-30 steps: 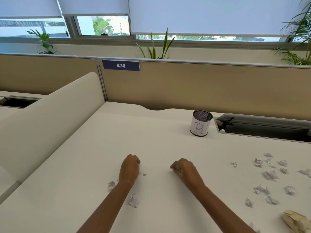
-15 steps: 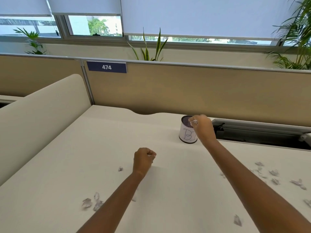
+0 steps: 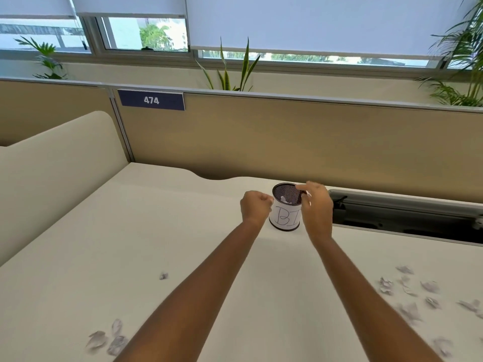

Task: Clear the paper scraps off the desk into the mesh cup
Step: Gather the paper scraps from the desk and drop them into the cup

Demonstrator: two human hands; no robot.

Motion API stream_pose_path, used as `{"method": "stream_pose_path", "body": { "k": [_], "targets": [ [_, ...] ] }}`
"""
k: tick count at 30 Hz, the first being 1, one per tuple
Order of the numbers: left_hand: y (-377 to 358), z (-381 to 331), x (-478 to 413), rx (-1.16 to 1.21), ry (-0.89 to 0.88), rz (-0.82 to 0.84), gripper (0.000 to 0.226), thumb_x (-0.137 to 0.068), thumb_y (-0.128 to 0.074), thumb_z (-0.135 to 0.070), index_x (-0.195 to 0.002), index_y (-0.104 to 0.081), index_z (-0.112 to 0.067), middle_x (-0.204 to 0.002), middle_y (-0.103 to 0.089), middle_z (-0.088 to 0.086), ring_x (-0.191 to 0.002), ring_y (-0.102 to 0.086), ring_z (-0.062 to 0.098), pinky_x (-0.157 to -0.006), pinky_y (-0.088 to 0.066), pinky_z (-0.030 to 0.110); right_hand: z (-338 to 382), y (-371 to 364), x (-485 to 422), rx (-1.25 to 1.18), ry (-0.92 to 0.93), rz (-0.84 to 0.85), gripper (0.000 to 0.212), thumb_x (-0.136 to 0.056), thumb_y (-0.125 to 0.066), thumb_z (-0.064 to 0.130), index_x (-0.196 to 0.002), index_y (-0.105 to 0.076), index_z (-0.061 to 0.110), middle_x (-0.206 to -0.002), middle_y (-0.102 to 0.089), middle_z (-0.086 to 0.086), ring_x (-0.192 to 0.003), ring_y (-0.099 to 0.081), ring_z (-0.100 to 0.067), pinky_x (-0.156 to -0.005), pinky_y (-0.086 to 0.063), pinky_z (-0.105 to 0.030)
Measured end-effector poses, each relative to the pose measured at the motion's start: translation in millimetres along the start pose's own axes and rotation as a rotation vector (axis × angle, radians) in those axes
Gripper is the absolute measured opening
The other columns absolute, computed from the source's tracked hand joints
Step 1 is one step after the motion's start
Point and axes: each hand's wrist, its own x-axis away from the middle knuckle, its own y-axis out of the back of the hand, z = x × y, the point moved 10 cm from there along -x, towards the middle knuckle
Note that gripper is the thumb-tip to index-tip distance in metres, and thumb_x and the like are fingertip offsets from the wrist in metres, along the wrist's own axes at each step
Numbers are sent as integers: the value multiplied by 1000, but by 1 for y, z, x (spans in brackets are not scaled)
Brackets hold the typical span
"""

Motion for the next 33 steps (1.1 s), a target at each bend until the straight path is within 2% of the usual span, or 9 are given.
{"method": "stream_pose_path", "body": {
  "k": [4, 7, 9, 12, 15, 20, 25, 29, 33],
  "targets": [
    [-22, -10, -15, -18, -12, -29, 19, -89, -56, 0, -99, -70, 10, -106, -71, 25, -100, -66, 34, -87, -51, 28, -21, 8, 60, -97, -41, -117, 32, -80, -43, -20, -93, -66, -1, -105, -61, -23, -103, -57, -32, -85, -31, -10],
    [-34, -20, -23, -56, -25, -46, 19, -89, -53, 2, -95, -71, 5, -101, -72, 20, -92, -65, 29, -77, -46, 22, -40, -3, 97, -88, -76, -59, 35, -78, -45, -23, -90, -67, 0, -101, -63, -20, -99, -60, -30, -84, -33, -9],
    [-43, -28, -28, -93, -50, -33, 21, -88, -51, 5, -94, -70, 0, -100, -69, 18, -92, -61, 28, -84, -47, 26, -52, -12, 115, -73, -118, -4, 34, -79, -45, -22, -90, -68, 1, -102, -63, -17, -100, -61, -29, -84, -33, -9],
    [-64, -32, -31, -183, -67, 84, 31, -89, -50, 9, -117, -62, 2, -125, -62, 18, -118, -56, 30, -103, -44, 31, -57, -17, 128, -47, -127, 36, 33, -81, -46, -20, -88, -69, 2, -103, -64, -16, -99, -62, -27, -84, -34, -9],
    [-76, -32, -28, -174, -77, 184, 49, -89, -41, 16, -131, -52, -4, -139, -51, 12, -130, -46, 27, -110, -37, 30, -55, -20, 131, -23, -125, 75, 33, -82, -45, -19, -89, -69, 3, -107, -64, -15, -101, -61, -24, -85, -33, -9],
    [-74, -35, -19, -94, -155, 276, 63, -83, -31, 23, -136, -47, -8, -145, -46, 9, -135, -39, 26, -114, -35, 38, -49, -22, 143, -21, -120, 133, 35, -81, -43, -21, -89, -69, 2, -108, -63, -14, -102, -61, -22, -87, -34, -9],
    [-55, -36, 4, 8, -209, 276, 63, -82, -25, 25, -134, -48, -2, -144, -46, 11, -136, -39, 23, -113, -29, 27, -41, -19, 156, -24, -115, 162, 35, -81, -43, -20, -88, -69, 2, -107, -63, -13, -101, -61, -21, -86, -36, -10],
    [-35, 0, 38, -217, -253, 242, 54, -86, -33, 20, -128, -53, -5, -138, -50, 14, -132, -44, 23, -104, -29, 13, -28, -22, 170, -18, -96, 207, 33, -81, -44, -21, -89, -69, 0, -105, -64, -13, -101, -61, -21, -85, -36, -9],
    [-22, 54, 83, -456, -265, 267, 48, -93, -38, 7, -137, -45, -14, -143, -43, 7, -135, -39, 17, -113, -30, 25, -14, -37, 191, -24, -98, 303, 30, -82, -44, -18, -93, -67, -2, -101, -66, -13, -88, -59, -16, -78, -38, -8]
  ]
}}
